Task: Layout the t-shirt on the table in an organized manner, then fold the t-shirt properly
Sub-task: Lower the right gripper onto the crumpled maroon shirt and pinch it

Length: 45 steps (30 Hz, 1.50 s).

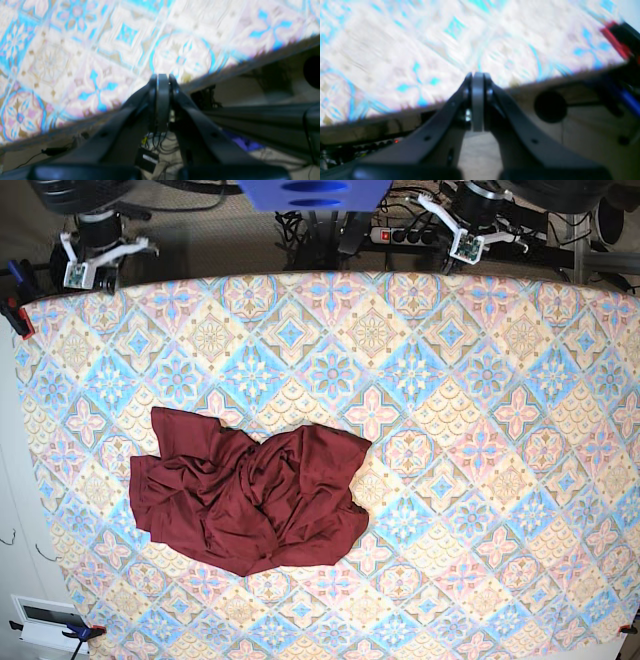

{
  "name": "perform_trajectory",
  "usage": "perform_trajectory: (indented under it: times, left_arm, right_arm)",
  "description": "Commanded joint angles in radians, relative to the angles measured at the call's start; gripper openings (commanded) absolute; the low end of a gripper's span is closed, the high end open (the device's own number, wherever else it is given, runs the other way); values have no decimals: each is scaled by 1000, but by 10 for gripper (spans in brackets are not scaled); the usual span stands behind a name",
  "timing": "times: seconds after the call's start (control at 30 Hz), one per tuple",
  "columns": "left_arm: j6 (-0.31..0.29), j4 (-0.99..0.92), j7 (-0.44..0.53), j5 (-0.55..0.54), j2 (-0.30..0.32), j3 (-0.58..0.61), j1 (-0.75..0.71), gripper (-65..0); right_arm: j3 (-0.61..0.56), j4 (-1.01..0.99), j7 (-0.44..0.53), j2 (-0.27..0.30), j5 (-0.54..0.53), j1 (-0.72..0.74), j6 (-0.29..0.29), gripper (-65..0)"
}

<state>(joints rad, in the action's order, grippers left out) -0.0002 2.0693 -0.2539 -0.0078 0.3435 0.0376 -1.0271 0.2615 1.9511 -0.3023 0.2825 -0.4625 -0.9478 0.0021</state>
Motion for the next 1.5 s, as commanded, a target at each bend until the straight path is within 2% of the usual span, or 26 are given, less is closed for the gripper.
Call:
perform_trajectory:
  times: [0.0,0.2,0.43,0.63,0.73,0.83,0.97,1.03,1.27,1.33,1.47]
  left_arm:
    - [7,14,23,-5,4,0,11,-650]
    - [7,11,11,-117,7,-5,129,-650]
    - [7,12,-250,-200,2,-2,350,-650]
    - [6,12,-321,-274,2,-6,492,-650]
    - [6,11,-361,-294,2,-5,549,-650]
    - [6,9,-382,-326,2,-5,577,-649]
    - [6,6,-382,-338,2,-6,578,-648]
    - [6,3,-382,-337,2,-6,580,-637]
    - [7,-5,-399,-338,6,-6,594,-485]
    - [7,-5,-399,-338,6,-6,600,-463]
    - [7,-5,-401,-338,6,-5,603,-459]
  right_arm:
    - [5,15,8,16,-5,5,-4,-650]
    - [-37,18,-105,19,-5,152,-4,-650]
    - [-195,18,-223,21,-6,339,-4,-650]
    - [-399,17,-352,19,-6,537,-4,-645]
    - [-514,8,-397,16,-5,655,-4,-608]
    - [-598,-3,-406,14,-5,789,-4,-539]
    - [-657,-92,-423,-32,-9,904,-9,-447]
    - [-663,-164,-432,-47,-11,939,-9,-422]
    - [-661,-379,-430,-141,-11,959,-9,-409]
    - [-658,-425,-430,-162,-11,1001,-9,-409]
    - [-658,-474,-427,-194,-11,1054,-9,-409]
